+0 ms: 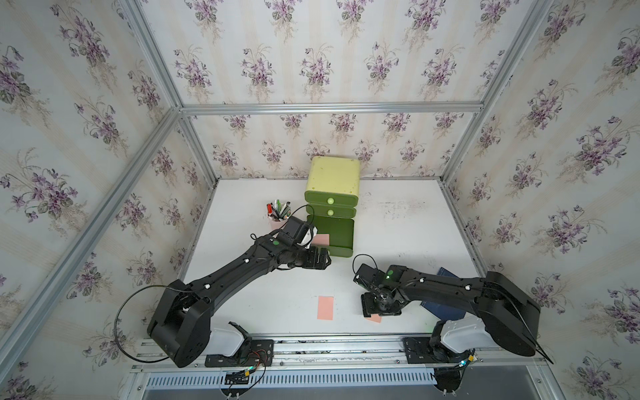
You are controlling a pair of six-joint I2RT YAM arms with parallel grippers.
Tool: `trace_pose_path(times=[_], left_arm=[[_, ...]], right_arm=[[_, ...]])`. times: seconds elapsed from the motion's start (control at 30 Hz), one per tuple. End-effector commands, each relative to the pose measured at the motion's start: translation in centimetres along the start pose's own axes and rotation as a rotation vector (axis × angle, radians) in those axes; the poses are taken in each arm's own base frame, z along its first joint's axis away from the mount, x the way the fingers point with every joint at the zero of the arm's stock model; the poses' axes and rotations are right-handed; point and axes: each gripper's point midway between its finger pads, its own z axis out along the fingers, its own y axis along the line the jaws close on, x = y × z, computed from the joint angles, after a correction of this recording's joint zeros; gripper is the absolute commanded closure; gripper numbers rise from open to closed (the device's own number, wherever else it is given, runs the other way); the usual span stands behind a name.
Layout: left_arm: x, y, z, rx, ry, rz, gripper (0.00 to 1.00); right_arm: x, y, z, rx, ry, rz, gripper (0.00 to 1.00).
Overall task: Please put the sticky notes in the drawer by color
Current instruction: Pick up the sticky notes from the center of the board.
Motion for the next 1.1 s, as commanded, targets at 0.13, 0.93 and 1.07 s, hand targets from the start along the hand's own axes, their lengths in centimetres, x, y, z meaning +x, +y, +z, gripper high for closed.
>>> trace_pose_path(times=[0.13, 0.93, 1.07], left_arm=[[0.0, 0.3, 0.4, -0.006, -0.003, 0.013, 0.0], [0.4, 0.9, 1.5, -0.022, 0.028, -0.003, 0.0], [0.6, 1.0, 1.4, -0.022, 0.026, -0.003, 0.0]], right_arm=[[-1.9, 3.7, 1.4, -0.068, -0.031, -0.223, 0.29], [-2.7, 3.6, -0.5, -0.065, -0.051, -0.321, 0.19], [-2.8, 3.4, 0.0, -0.044, -0.03, -0.344, 0.19]])
